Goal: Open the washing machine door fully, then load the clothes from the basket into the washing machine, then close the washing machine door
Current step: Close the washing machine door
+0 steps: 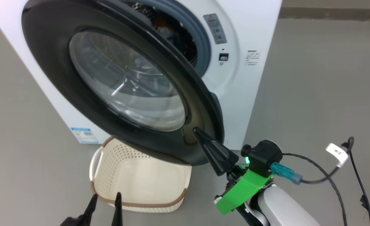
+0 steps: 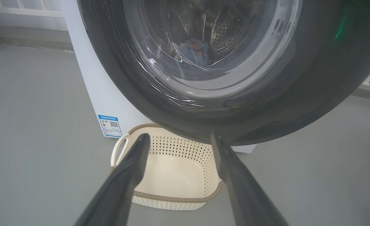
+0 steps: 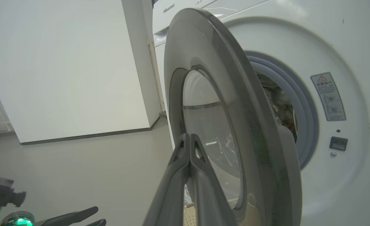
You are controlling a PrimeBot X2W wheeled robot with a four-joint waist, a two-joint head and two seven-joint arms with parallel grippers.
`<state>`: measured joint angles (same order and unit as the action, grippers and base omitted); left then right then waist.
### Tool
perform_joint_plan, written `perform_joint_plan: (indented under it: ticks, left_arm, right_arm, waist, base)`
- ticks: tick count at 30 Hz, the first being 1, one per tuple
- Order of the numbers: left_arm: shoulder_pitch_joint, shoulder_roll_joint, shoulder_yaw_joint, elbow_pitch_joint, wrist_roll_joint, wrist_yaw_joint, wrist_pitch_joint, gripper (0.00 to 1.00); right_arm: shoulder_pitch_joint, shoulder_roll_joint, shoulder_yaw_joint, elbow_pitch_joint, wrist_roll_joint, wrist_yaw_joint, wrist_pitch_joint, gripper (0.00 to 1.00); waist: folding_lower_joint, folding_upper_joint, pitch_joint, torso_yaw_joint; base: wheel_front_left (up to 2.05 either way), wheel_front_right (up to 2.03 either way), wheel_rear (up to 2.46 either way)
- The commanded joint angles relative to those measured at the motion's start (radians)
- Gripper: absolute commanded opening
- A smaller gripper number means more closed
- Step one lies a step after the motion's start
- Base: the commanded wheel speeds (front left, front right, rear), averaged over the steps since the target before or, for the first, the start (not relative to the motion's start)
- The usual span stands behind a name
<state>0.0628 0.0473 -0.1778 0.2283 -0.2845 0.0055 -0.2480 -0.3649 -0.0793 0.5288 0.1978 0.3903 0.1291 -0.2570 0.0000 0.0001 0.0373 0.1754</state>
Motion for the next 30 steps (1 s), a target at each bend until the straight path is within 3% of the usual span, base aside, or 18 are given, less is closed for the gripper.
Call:
perform_joint_plan:
  ticks: [1, 10, 30]
  left_arm:
    - [-0.050, 0.003, 0.022, -0.025, -0.011, 0.005, -0.014, 1.00]
    - [-0.091, 0.003, 0.001, -0.034, -0.052, 0.019, -0.014, 1.00]
    - [-0.138, 0.003, -0.004, -0.055, -0.066, 0.021, -0.014, 1.00]
  right_arm:
    - [-0.047, 0.020, 0.019, 0.013, 0.011, 0.002, -0.005, 0.00]
    - [-0.128, 0.024, -0.036, 0.161, 0.047, 0.002, -0.005, 0.00]
    - [-0.282, -0.041, -0.084, 0.178, 0.029, 0.002, -0.005, 0.00]
  waist:
    - [0.0000, -0.0001, 0.035, 0.034]
    - [0.0000, -0.0001, 0.111, 0.094]
    - [0.0000, -0.0001, 0.230, 0.067]
  base:
    - [0.00, 0.00, 0.00]
    - [0.00, 0.00, 0.00]
    - [0.00, 0.00, 0.00]
